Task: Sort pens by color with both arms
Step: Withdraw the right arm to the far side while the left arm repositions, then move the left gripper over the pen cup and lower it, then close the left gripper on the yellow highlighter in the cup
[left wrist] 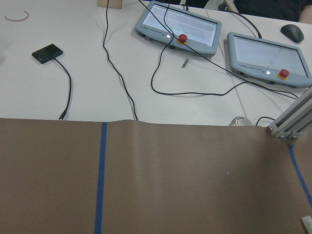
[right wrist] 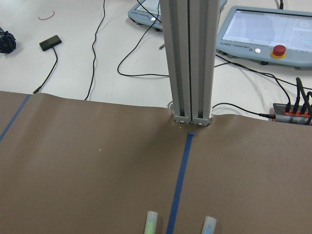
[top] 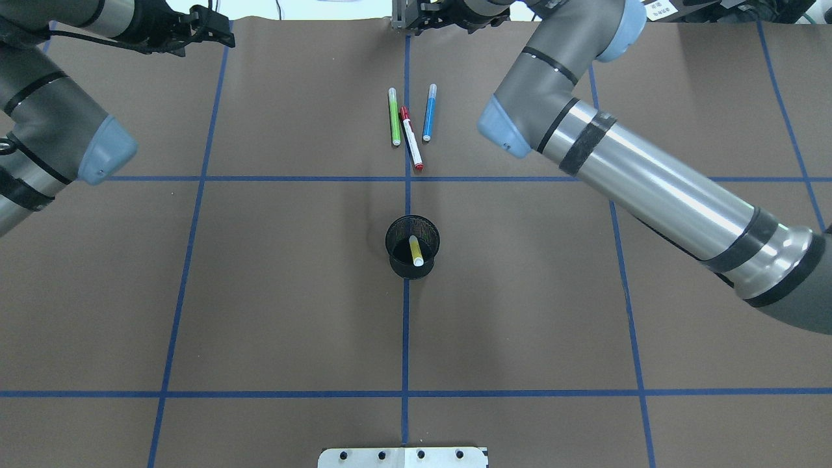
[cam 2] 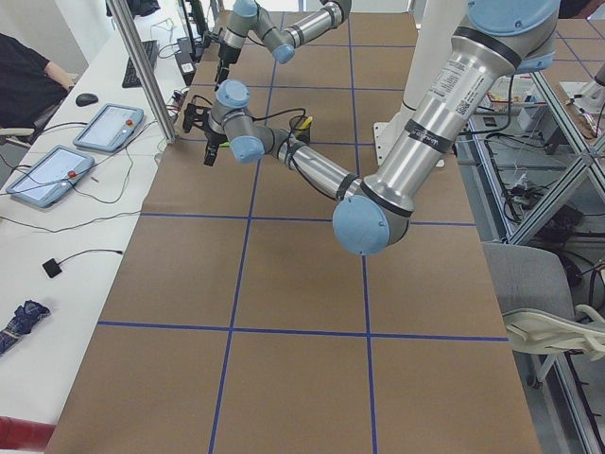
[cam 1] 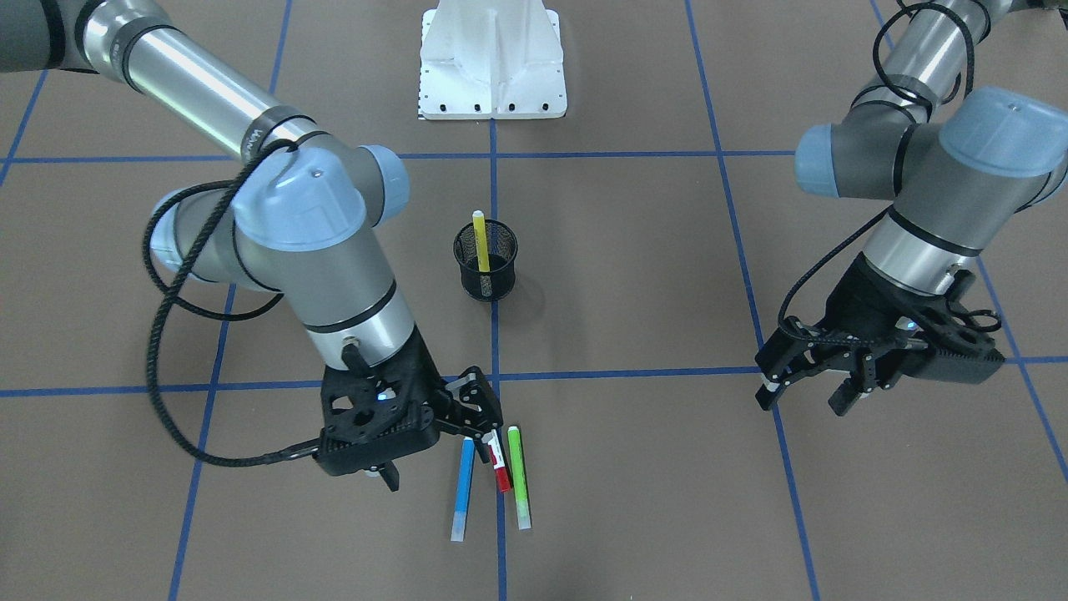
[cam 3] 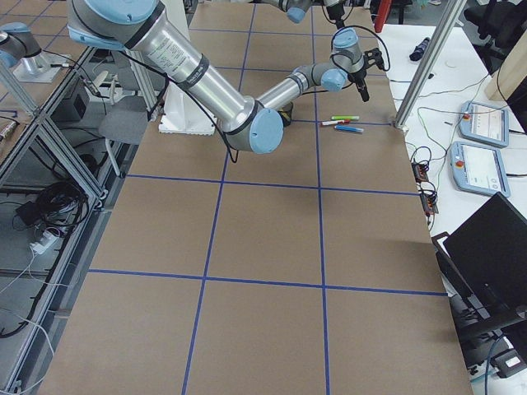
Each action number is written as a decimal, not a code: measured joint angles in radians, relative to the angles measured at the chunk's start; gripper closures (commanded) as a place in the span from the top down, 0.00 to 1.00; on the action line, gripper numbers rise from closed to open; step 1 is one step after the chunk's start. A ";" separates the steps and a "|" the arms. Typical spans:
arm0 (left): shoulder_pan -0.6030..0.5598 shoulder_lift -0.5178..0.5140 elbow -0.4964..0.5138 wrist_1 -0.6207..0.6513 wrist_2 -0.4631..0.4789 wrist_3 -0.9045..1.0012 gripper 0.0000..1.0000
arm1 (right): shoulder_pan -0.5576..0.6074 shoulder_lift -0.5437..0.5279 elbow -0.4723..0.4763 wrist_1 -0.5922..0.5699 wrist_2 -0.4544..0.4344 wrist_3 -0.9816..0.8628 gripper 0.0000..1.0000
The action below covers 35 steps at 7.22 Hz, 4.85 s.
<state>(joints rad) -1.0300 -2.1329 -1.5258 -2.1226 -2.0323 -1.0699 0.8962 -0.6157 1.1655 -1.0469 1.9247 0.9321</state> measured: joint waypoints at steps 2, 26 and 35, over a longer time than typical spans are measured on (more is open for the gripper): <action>0.061 -0.065 -0.081 0.247 -0.018 -0.040 1.00 | 0.067 -0.058 0.056 -0.091 0.151 -0.002 0.99; 0.531 -0.389 -0.004 0.734 -0.016 -0.221 0.62 | 0.171 -0.221 0.159 -0.276 0.395 0.001 1.00; 0.544 -0.385 0.004 0.703 -0.014 -0.222 0.49 | 0.174 -0.228 0.158 -0.275 0.402 -0.003 1.00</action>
<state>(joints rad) -0.4863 -2.5175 -1.5215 -1.4196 -2.0464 -1.2919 1.0706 -0.8436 1.3239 -1.3223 2.3270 0.9296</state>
